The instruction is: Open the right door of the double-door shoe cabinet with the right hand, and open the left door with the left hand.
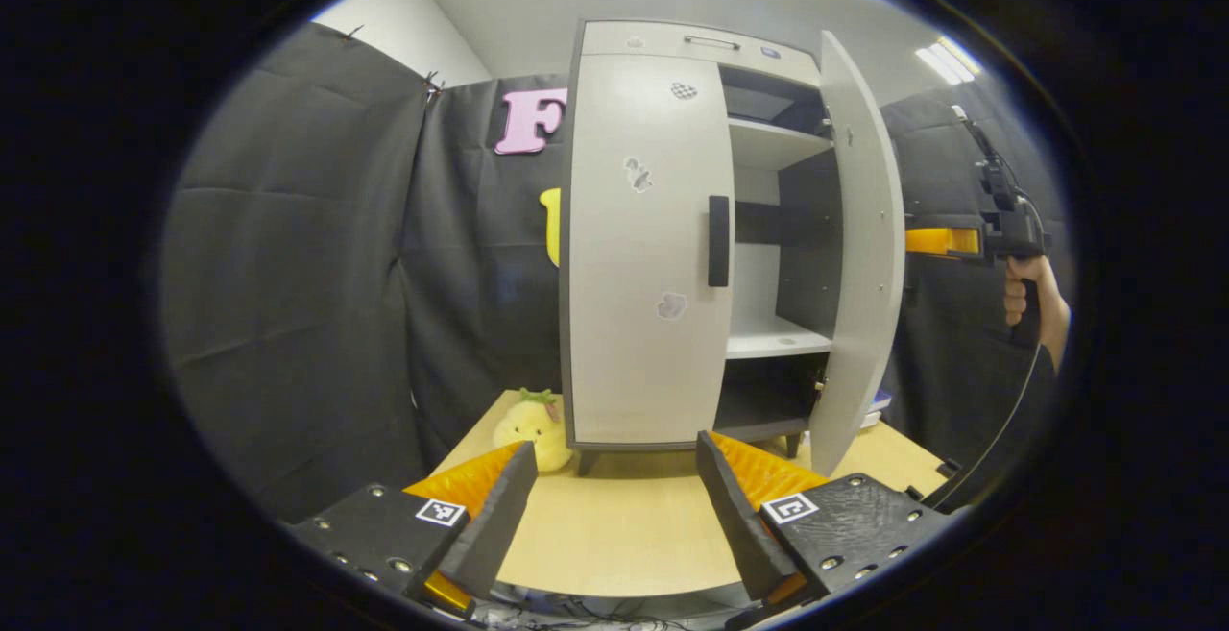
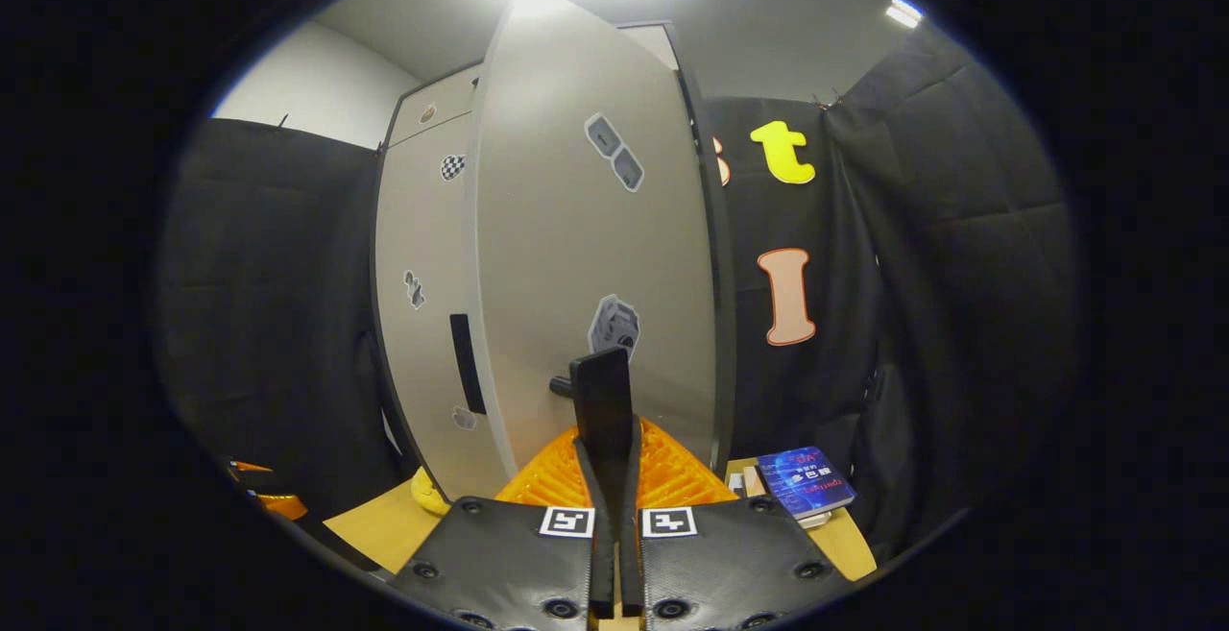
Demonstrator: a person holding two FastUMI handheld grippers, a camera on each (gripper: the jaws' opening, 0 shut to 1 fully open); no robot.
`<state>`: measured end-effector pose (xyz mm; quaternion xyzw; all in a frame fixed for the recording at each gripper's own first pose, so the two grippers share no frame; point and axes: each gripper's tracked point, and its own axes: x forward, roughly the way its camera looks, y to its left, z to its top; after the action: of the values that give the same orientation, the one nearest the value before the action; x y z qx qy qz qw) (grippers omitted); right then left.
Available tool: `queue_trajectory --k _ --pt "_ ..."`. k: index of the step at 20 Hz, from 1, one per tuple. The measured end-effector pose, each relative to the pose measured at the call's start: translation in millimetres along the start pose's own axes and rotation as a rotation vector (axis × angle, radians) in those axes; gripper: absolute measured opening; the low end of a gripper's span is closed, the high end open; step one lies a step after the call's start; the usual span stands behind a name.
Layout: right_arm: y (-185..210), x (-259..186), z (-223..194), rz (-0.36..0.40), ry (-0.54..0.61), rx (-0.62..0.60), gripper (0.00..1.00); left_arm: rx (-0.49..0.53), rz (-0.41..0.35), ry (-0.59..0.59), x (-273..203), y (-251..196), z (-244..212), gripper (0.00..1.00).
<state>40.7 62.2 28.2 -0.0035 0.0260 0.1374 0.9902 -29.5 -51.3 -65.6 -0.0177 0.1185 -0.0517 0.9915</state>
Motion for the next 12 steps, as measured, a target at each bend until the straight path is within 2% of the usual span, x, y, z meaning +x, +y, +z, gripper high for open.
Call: queue_trajectory --k 2,4,6,12 --pt "-3.9 -3.5 1.2 -0.008 0.0 0.011 0.07 0.0 -0.011 0.005 0.7 -2.2 -1.4 0.96" --pt "-11.6 -5.4 0.4 -0.053 0.003 -0.006 0.04 -0.005 -0.017 0.01 -1.0 -3.9 -2.6 0.96" --pt "-27.1 -8.5 3.5 -0.097 -0.007 -0.036 0.04 -0.017 -0.021 0.011 -0.9 -6.5 -3.4 0.96" --pt "-73.9 -26.4 6.3 -0.153 -0.02 -0.019 0.02 -0.023 -0.026 0.029 -2.1 -6.4 -8.4 0.96"
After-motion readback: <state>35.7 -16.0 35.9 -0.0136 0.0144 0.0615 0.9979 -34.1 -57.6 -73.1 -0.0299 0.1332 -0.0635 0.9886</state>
